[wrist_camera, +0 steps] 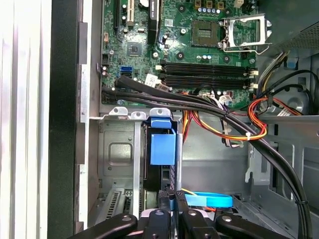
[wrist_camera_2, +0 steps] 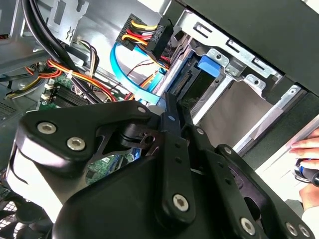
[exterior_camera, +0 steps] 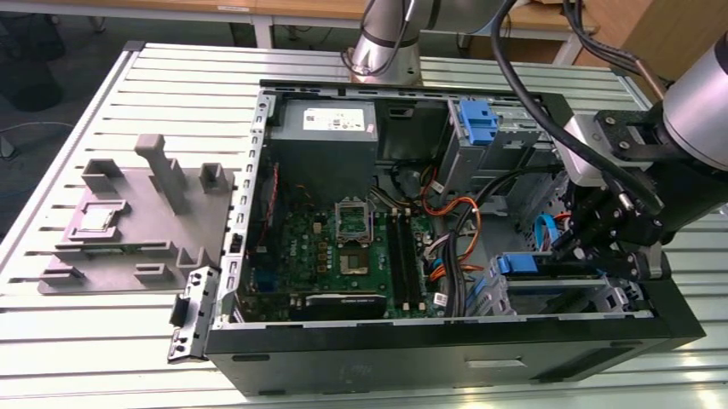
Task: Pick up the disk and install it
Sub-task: 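Insert the first disk wire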
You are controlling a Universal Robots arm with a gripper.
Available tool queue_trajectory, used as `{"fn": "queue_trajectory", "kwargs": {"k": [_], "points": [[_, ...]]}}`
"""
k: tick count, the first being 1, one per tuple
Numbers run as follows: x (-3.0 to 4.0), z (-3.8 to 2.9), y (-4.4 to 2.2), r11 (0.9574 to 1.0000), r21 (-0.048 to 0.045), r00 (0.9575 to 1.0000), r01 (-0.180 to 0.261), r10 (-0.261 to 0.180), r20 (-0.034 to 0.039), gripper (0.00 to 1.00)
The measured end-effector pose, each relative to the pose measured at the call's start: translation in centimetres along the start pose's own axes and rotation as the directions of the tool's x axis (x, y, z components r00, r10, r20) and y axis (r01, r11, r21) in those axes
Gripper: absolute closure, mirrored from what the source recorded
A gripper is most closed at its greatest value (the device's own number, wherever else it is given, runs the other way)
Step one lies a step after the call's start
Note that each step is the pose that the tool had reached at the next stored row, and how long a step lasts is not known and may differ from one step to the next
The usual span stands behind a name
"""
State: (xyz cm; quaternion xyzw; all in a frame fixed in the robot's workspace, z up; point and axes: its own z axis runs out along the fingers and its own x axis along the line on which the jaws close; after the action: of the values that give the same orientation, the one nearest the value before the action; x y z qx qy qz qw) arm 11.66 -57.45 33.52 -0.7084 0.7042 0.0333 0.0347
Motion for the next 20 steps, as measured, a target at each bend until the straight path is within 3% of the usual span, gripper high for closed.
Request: {"fn": "queue_trajectory", "kwargs": {"k": [18,20], "points": [[-0.04,-0.31,0.0,1.0,0.0,1.0,0.0,0.0,0.0014,0.84],[-0.03,-0.32,0.0,1.0,0.0004,0.9999,0.0,0.0,0.0137,0.84]]}}
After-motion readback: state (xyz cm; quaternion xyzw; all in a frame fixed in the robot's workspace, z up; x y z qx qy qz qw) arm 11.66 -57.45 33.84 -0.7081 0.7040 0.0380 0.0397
